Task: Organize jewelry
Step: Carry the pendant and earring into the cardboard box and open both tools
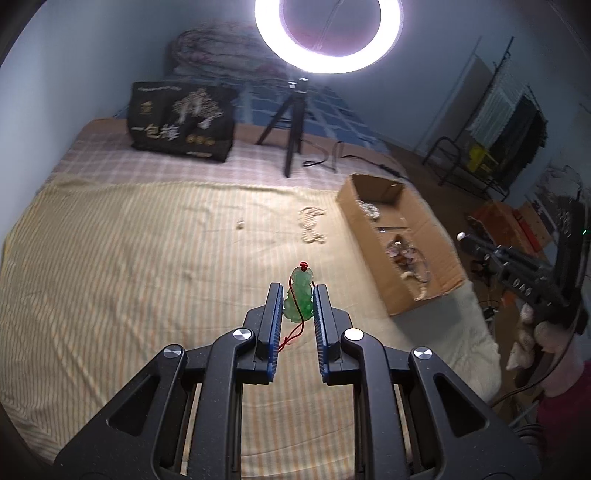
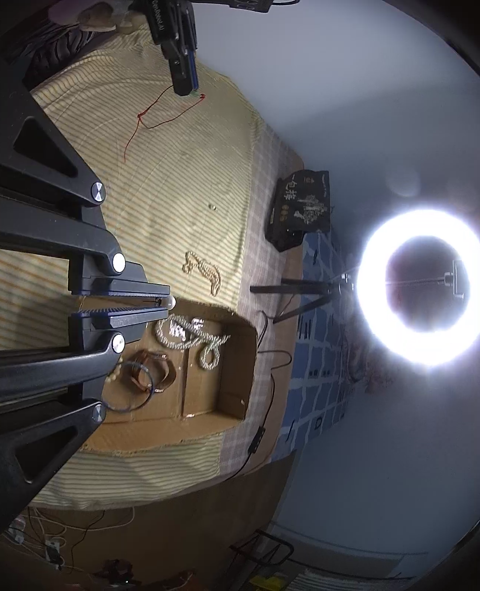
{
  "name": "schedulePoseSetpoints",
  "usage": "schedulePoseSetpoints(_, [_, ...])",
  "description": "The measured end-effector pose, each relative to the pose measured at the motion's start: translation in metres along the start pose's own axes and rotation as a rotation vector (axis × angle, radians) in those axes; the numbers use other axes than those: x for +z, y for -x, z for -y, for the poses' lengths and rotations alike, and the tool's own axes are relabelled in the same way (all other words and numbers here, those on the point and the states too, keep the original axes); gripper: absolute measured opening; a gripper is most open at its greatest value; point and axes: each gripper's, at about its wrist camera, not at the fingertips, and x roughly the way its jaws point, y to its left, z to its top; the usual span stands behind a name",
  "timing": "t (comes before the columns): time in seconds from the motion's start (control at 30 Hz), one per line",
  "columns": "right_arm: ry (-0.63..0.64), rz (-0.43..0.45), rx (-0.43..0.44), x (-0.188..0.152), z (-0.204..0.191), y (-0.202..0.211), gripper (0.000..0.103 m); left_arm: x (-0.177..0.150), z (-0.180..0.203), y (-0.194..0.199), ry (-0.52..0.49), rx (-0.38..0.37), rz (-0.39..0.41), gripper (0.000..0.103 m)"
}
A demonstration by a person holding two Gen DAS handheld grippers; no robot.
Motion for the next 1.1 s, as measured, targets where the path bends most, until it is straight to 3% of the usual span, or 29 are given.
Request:
schedulePoseSetpoints(0.7, [-0.066, 0.002, -0.070, -0.006, 0.066, 0.007, 0.002, 0.060, 0.105, -0.025, -0.118, -0.167, 0.034, 0.015])
schedulePoseSetpoints(1.1, [-0.087, -0.001, -0.068, 0.010, 0.098, -0.014, 0.002, 0.073, 0.149, -0.067, -0.116, -0.236, 0.002, 0.015])
